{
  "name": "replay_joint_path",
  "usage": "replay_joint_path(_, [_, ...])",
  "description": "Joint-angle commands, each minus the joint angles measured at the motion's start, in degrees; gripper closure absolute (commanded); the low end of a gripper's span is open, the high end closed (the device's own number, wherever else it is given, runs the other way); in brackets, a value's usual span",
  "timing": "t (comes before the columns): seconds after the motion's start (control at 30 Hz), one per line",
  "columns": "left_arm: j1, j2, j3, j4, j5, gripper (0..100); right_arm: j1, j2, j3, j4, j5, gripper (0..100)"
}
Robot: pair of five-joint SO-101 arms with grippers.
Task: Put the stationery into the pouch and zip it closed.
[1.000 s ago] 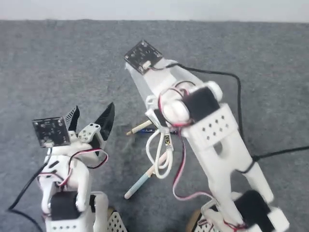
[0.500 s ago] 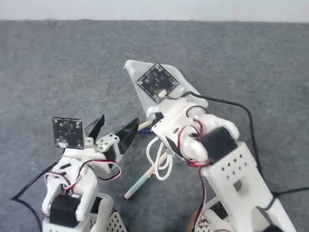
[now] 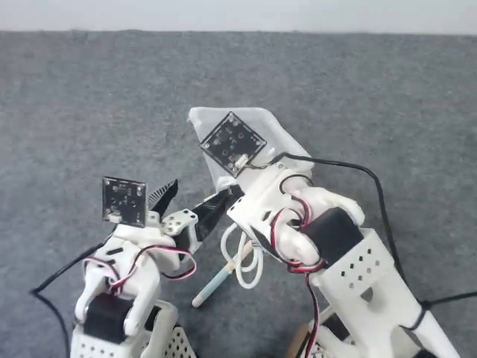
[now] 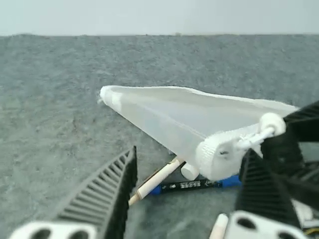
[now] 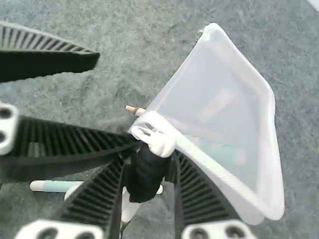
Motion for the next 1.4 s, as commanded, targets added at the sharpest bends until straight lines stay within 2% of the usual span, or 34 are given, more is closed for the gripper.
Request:
replay_joint_path(0.0, [0.09,1.05,1.01,-3.52,-0.88,69,-1.01,-2.51,-0.97,-1.45,-0.26,99.3])
replay_joint_path(0.23, [-1.14,1.05,4.97,-5.63,-4.22,69,-1.01,-2.51,-0.97,-1.36,-0.44,99.3])
replay_joint_path(0.4, [-4.75,1.05,5.58,-7.65,-4.13,69,-1.10,-5.05,-0.62,-0.92,-0.44,99.3])
replay_joint_path(0.63, [-4.48,0.79,5.58,-7.56,-4.13,69,-1.36,-8.40,4.48,-3.47,-0.09,99.3])
replay_joint_path(0.83, [-4.48,0.70,5.58,-7.65,-5.89,80,-1.27,-8.40,6.15,-4.18,-0.09,99.3])
replay_joint_path(0.93, [-4.40,0.70,5.76,-8.44,-8.79,85,-1.01,-8.31,6.42,-4.00,-0.09,99.3])
replay_joint_path(1.1, [-4.57,0.70,5.76,-8.53,-9.14,89,-0.84,-8.31,7.38,-3.91,-0.09,99.3])
replay_joint_path(1.37, [-5.01,0.70,5.58,-8.53,-9.23,95,4.97,-8.31,7.47,-4.26,-0.62,99.3])
